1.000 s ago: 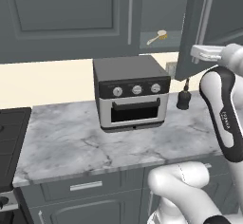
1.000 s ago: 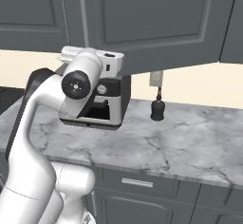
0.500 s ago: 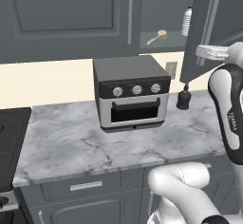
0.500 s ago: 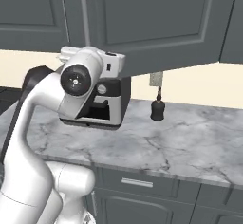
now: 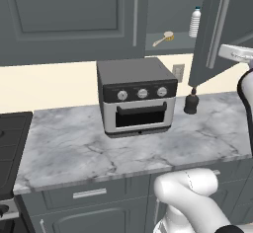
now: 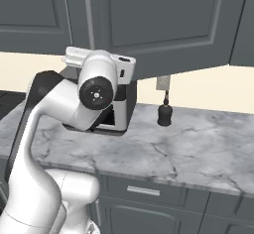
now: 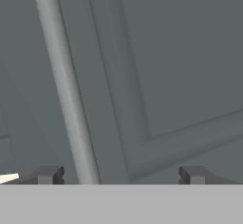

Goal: Pick the sponge and dish brush from the cabinet and place them on the counter.

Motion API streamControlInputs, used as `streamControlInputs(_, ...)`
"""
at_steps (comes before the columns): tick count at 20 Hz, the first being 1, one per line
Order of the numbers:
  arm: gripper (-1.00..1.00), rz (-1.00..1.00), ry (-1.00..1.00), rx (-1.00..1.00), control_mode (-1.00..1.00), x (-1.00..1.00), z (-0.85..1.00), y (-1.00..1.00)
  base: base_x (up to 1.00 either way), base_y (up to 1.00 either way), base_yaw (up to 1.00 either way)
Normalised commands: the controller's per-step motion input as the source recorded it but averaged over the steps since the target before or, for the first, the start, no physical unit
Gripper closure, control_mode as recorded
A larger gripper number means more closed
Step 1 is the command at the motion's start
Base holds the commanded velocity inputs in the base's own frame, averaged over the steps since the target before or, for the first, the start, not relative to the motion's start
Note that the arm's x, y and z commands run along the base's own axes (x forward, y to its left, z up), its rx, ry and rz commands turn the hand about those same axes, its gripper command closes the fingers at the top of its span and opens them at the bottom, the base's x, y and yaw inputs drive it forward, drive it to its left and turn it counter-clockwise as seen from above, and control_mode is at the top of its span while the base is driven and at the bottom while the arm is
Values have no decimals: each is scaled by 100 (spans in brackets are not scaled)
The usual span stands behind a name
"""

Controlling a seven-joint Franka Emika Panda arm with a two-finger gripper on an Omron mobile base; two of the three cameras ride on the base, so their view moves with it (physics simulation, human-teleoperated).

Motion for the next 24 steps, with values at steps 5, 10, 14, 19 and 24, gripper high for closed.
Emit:
streamControlInputs(5,-100,17,4,6,-100,-47,19,-18,0,0,0)
streamControlInputs(10,-100,20,13,-12,-100,-69,-7,13,0,0,0)
streamControlInputs(14,-100,19,17,-23,-100,-72,-26,37,0,0,0)
streamControlInputs(19,-100,15,12,-30,-100,-86,-36,58,0,0,0)
streamControlInputs(24,-100,8,0,-38,-100,-76,-29,67,0,0,0)
